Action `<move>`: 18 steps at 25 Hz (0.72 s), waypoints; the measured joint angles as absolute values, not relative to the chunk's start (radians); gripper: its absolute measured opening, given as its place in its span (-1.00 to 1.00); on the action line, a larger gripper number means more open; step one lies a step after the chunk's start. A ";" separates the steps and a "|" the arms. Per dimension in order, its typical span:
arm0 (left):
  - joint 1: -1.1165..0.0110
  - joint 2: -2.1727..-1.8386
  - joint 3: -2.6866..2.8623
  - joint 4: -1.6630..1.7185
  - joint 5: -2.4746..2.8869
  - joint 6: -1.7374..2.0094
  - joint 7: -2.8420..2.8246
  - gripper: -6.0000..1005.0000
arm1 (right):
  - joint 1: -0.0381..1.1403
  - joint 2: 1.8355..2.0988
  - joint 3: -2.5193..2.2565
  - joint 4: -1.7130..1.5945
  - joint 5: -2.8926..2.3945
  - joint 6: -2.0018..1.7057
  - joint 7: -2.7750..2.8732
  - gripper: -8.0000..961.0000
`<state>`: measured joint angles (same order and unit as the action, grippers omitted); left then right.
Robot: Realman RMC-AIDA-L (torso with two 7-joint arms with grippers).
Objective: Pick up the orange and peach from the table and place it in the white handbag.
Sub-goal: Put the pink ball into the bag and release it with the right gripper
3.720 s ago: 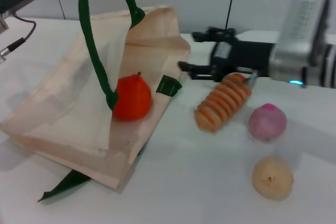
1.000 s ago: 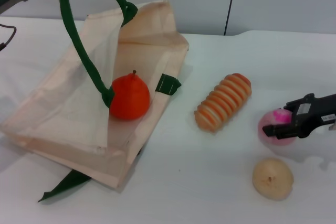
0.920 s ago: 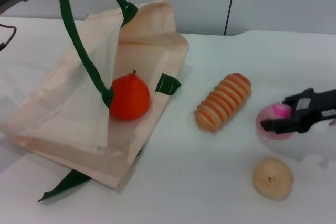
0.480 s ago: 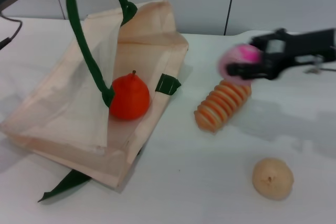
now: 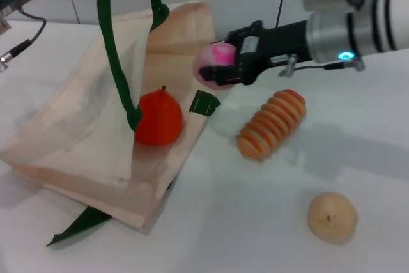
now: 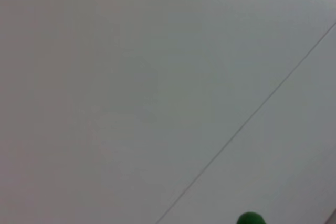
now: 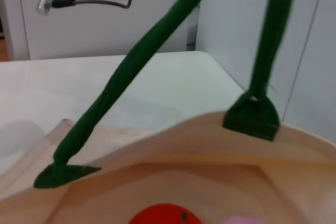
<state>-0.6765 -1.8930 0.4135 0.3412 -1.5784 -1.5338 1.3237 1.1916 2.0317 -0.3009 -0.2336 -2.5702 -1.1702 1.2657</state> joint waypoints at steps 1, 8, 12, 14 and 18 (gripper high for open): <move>-0.680 -1.893 0.415 0.339 -1.578 -1.535 1.325 -0.73 | 1.201 2.032 -0.299 -0.210 -2.570 -1.143 1.255 0.19; -0.708 -1.906 0.418 0.336 -1.568 -1.554 1.326 -0.73 | 1.267 2.035 -0.296 -0.065 -2.569 -0.915 1.198 0.18; -0.731 -1.919 0.428 0.336 -1.564 -1.556 1.326 -0.73 | 1.276 2.037 -0.293 -0.022 -2.568 -0.817 1.167 0.18; -0.741 -1.926 0.432 0.336 -1.561 -1.557 1.324 -0.73 | 1.277 2.037 -0.293 -0.010 -2.568 -0.791 1.161 0.18; -0.756 -1.935 0.433 0.330 -1.554 -1.572 1.323 -0.73 | 1.280 2.039 -0.292 0.001 -2.568 -0.777 1.156 0.18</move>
